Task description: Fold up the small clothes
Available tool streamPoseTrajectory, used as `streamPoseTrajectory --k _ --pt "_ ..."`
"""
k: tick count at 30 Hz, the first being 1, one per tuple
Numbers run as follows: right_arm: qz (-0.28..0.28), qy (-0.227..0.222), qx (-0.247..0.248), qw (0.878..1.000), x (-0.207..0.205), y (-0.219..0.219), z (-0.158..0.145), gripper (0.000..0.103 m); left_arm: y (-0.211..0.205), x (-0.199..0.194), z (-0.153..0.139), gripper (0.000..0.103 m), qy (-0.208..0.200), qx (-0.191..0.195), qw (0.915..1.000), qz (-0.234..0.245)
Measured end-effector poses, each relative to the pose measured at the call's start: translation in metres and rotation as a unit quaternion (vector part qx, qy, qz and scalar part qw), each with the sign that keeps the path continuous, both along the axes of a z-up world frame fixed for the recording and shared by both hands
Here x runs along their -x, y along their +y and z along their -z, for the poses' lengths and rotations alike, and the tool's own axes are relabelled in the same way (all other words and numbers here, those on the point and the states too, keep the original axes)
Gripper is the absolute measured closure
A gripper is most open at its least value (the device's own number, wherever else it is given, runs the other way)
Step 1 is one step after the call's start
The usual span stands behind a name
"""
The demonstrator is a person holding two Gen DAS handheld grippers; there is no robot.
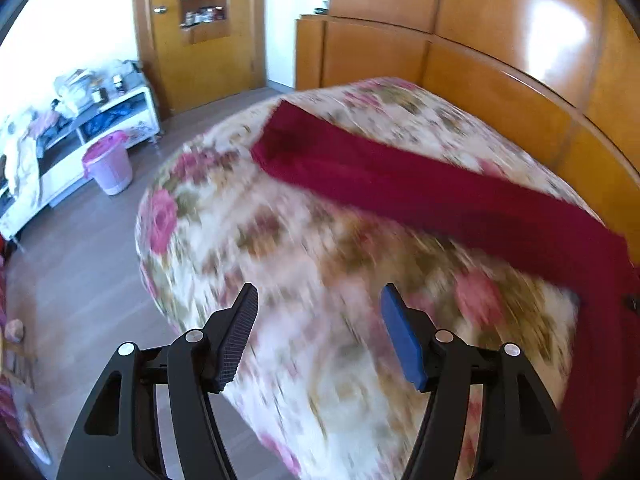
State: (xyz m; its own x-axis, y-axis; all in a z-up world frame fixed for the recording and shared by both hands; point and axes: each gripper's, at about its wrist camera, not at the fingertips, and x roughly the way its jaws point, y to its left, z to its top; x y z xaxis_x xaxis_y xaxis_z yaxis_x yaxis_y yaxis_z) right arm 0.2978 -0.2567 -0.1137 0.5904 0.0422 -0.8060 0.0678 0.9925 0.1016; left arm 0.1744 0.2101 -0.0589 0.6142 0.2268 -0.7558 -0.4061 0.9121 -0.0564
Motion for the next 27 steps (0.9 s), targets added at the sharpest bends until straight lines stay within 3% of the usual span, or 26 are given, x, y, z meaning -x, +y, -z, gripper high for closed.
streamPoseTrajectory --k 6,14,20,23,27 --pt "0.016 0.015 -0.021 1.0 0.036 -0.012 -0.007 0.002 -0.053 0.037 -0.006 0.04 -0.017 0.034 0.9976 0.059" --pt "-0.004 0.041 -0.016 0.999 0.09 -0.01 0.001 0.002 -0.141 0.073 -0.005 0.04 -0.028 0.063 0.9835 0.168" --pt "-0.019 0.049 0.04 0.998 0.102 0.006 0.013 0.002 -0.146 0.084 0.006 0.04 -0.005 0.09 0.9835 0.157" --pt "-0.01 0.043 0.016 0.999 0.107 0.005 -0.001 0.003 -0.14 0.095 0.002 0.04 -0.017 0.107 0.982 0.155" --pt "0.005 0.013 -0.018 1.0 0.127 0.0 -0.022 0.003 -0.154 0.106 0.003 0.04 -0.019 0.104 0.9772 0.184"
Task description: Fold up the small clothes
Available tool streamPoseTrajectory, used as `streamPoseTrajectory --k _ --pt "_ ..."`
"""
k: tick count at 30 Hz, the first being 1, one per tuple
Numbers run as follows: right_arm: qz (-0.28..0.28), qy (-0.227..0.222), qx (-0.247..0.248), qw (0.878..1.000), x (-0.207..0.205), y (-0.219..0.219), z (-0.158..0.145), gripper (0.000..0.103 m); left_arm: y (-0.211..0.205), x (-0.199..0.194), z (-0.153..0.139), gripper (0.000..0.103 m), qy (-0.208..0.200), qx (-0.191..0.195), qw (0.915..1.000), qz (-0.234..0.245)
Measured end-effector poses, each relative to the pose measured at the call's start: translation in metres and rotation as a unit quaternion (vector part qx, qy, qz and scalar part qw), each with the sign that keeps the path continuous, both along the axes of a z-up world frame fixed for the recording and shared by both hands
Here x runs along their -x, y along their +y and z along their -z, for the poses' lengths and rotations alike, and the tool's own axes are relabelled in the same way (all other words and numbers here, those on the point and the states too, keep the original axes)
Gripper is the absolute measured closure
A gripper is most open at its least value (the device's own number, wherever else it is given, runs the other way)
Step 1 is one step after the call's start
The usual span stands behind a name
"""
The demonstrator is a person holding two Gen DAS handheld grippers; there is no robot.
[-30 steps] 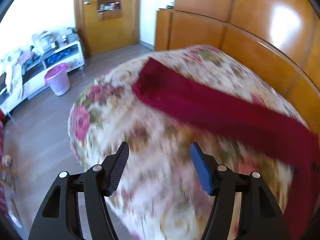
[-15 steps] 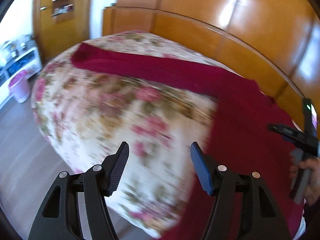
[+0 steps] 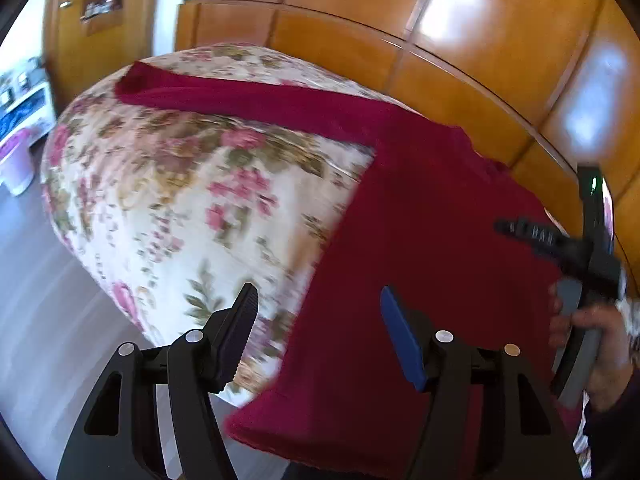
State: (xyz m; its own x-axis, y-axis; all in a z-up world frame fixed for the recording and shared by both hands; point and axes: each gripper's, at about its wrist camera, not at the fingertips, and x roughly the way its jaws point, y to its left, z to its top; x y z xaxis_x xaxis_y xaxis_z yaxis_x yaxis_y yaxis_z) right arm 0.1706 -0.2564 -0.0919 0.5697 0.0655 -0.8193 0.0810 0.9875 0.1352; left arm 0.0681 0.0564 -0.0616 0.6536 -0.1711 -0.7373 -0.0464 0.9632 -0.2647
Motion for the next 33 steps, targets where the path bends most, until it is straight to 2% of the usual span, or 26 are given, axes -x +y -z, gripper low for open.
streamPoseTrajectory --k 3,5,8,12,16,19,21,23,26,30,31,33 --pt "0.006 0.014 -0.013 1.0 0.008 0.0 0.003 0.003 -0.013 0.001 0.006 0.04 0.004 -0.012 0.9997 0.02" --pt "0.006 0.024 -0.01 1.0 0.013 0.001 0.01 0.003 -0.016 -0.004 0.015 0.04 0.023 -0.016 0.9994 0.02" --pt "0.002 0.058 0.002 0.998 0.019 0.0 0.029 0.002 -0.013 -0.004 0.021 0.04 0.032 -0.014 0.9993 0.016" --pt "0.003 0.052 0.003 0.999 0.025 0.002 0.025 0.002 -0.008 0.003 0.014 0.04 0.013 -0.022 0.9996 0.011" --pt "0.017 0.039 -0.012 0.999 0.025 -0.001 0.016 0.003 -0.01 0.009 0.002 0.04 -0.019 -0.013 0.9995 0.021" --pt "0.03 0.007 -0.012 0.999 0.028 -0.008 -0.003 0.003 -0.02 0.005 0.002 0.04 -0.019 -0.013 0.9991 0.034" --pt "0.044 0.007 -0.025 0.999 0.027 -0.02 -0.008 0.003 -0.026 -0.001 0.004 0.04 -0.017 -0.018 0.9989 0.041" --pt "0.051 0.022 -0.043 0.998 0.025 -0.028 -0.003 0.003 -0.032 -0.005 0.006 0.04 -0.017 -0.027 0.9983 0.05" --pt "0.061 0.069 -0.05 0.994 0.018 -0.035 0.024 0.002 -0.04 -0.016 0.019 0.04 0.008 -0.057 0.9969 0.054" --pt "0.049 0.064 0.015 0.997 0.016 -0.016 0.033 0.002 -0.033 -0.017 0.021 0.04 0.011 -0.056 0.9974 0.043" --pt "0.047 0.062 0.018 0.997 0.016 -0.014 0.032 0.002 -0.028 -0.015 0.018 0.04 0.004 -0.05 0.9981 0.034" --pt "0.044 0.054 -0.012 0.998 0.014 -0.016 0.027 0.002 -0.019 -0.015 0.013 0.04 -0.002 -0.037 0.9991 0.022"
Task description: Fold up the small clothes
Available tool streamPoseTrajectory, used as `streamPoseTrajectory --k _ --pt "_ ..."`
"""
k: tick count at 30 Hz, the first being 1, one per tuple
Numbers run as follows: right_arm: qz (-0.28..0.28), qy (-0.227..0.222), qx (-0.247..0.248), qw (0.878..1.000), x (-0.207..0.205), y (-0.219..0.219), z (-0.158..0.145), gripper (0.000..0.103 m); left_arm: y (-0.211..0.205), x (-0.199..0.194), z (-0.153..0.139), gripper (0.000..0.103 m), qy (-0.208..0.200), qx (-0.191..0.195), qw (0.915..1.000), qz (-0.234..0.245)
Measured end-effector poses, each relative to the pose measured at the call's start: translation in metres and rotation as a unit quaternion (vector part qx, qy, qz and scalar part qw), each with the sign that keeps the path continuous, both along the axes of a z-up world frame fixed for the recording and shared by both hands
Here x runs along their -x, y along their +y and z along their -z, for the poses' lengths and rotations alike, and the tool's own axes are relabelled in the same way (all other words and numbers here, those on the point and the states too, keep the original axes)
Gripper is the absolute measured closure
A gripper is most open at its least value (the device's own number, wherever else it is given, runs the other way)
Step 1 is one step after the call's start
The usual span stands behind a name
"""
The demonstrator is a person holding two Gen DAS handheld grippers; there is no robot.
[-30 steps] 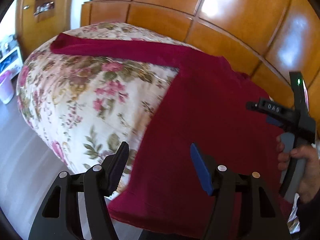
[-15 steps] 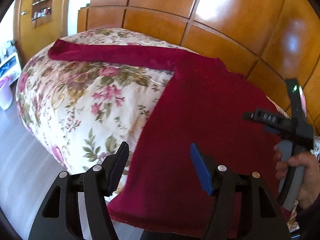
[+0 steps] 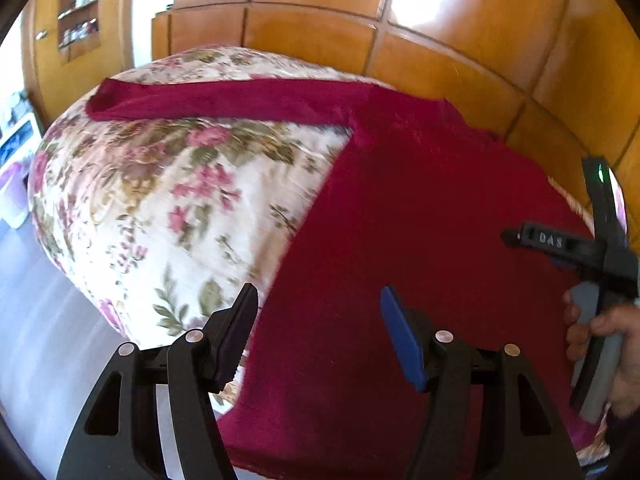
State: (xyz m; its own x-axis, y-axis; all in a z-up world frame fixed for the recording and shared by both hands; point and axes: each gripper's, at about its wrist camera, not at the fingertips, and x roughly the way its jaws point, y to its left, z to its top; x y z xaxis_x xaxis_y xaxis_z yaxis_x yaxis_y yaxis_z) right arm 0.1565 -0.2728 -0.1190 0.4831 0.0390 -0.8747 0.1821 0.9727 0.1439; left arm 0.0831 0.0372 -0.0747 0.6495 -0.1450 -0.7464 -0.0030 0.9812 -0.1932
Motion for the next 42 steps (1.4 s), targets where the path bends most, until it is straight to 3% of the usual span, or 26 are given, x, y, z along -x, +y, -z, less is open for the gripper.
streamPoseTrajectory --k 6,7,9,12,14,17,20,23,25,26,28,29,30,32,37,42 --pt "-0.004 -0.01 -0.066 0.998 0.01 -0.014 -0.008 0.004 0.009 -0.005 -0.003 0.04 -0.001 -0.001 0.9999 -0.014" --pt "-0.007 -0.013 -0.079 0.997 0.012 -0.017 -0.011 0.006 0.009 -0.006 -0.003 0.04 -0.001 0.001 0.9999 -0.015" --pt "0.005 -0.02 -0.109 0.994 0.016 -0.034 -0.019 0.019 0.009 -0.007 -0.003 0.04 0.0 0.002 0.9999 -0.013" --pt "0.053 -0.026 -0.14 0.988 0.021 -0.08 -0.032 0.022 0.01 -0.008 -0.004 0.04 -0.002 0.002 0.9999 -0.011" --pt "0.089 -0.034 -0.121 0.988 0.024 -0.115 -0.043 0.022 0.011 -0.009 -0.005 0.04 -0.002 0.001 0.9999 -0.01" --pt "0.174 -0.032 -0.052 0.983 0.043 -0.187 -0.058 0.019 0.013 -0.011 -0.005 0.04 0.001 0.002 0.9999 -0.012" --pt "0.289 -0.01 0.025 0.957 0.075 -0.265 -0.056 0.009 0.014 -0.014 -0.003 0.04 0.007 0.007 0.9998 -0.015" --pt "0.409 0.032 0.063 0.91 0.118 -0.337 -0.035 0.008 0.01 -0.02 -0.001 0.04 0.014 0.01 0.9998 -0.012" --pt "0.47 0.066 0.045 0.879 0.142 -0.38 -0.006 0.008 0.005 -0.023 0.0 0.04 0.018 0.009 0.9998 -0.006" --pt "0.48 0.069 0.027 0.874 0.146 -0.387 0.002 0.008 0.003 -0.025 0.0 0.04 0.019 0.009 0.9998 -0.004" --pt "0.494 0.047 -0.034 0.868 0.151 -0.399 0.016 0.021 -0.002 -0.026 -0.002 0.04 0.019 0.009 0.9998 0.001" --pt "0.49 0.043 -0.023 0.87 0.147 -0.396 0.015 0.035 -0.004 -0.026 -0.003 0.04 0.017 0.006 0.9998 0.003" --pt "0.471 0.042 -0.002 0.881 0.136 -0.39 0.01 0.061 -0.006 -0.027 -0.004 0.04 0.016 0.005 0.9999 0.004" --pt "0.436 0.035 0.007 0.899 0.117 -0.376 -0.001 0.097 -0.008 -0.027 -0.004 0.04 0.015 0.006 0.9998 0.006" --pt "0.317 -0.054 0.026 0.947 0.062 -0.315 -0.063 0.098 -0.014 -0.026 -0.009 0.04 0.007 0.001 0.9999 0.015" --pt "0.207 -0.143 0.007 0.968 0.005 -0.251 -0.129 0.098 -0.018 -0.027 -0.014 0.04 0.0 0.006 0.9997 0.022"
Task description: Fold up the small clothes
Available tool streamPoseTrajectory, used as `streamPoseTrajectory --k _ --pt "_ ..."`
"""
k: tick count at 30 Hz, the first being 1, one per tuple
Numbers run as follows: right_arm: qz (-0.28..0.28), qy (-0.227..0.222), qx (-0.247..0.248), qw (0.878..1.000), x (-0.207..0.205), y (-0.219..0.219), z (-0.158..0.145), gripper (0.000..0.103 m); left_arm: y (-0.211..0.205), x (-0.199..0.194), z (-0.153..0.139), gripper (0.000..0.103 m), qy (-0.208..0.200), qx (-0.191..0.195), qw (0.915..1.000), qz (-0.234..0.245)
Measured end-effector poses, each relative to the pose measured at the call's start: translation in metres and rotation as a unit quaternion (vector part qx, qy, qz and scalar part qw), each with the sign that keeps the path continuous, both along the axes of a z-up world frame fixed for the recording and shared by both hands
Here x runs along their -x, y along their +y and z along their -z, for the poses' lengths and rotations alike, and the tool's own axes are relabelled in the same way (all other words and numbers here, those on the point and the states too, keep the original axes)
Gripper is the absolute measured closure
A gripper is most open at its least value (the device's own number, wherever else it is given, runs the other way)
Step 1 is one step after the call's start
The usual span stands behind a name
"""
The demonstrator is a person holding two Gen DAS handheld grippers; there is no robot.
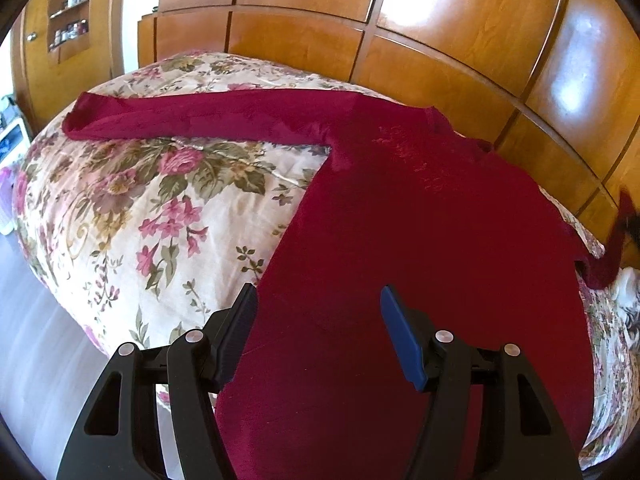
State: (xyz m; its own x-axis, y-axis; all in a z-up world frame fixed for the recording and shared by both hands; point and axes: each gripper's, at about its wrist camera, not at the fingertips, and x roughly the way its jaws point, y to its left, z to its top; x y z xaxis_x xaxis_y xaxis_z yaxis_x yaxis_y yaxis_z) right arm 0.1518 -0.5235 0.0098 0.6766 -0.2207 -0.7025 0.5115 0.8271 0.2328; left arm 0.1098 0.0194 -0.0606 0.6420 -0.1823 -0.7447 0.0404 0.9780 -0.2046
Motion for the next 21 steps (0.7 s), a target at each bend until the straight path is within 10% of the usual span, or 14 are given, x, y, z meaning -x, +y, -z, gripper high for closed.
streamPoseTrajectory --k 7,13,17,21 --pt "-0.173 -0.085 -0.018 0.981 -0.067 0.127 -0.065 0.098 0.001 -0.003 -0.013 0.04 -0.012 0.028 0.9995 0.012" --pt "-0.317 -0.075 -0.025 0.945 -0.107 0.255 -0.058 0.097 0.01 -0.019 -0.024 0.04 -0.007 0.09 0.9957 0.024" --pt "-0.368 -0.065 -0.043 0.927 -0.113 0.298 -0.037 0.064 0.019 -0.038 -0.027 0.04 -0.004 0.123 0.9922 0.021" --pt "-0.33 -0.07 -0.062 0.939 -0.098 0.263 -0.021 0.036 0.023 -0.06 -0.028 0.04 -0.002 0.128 0.9914 0.027"
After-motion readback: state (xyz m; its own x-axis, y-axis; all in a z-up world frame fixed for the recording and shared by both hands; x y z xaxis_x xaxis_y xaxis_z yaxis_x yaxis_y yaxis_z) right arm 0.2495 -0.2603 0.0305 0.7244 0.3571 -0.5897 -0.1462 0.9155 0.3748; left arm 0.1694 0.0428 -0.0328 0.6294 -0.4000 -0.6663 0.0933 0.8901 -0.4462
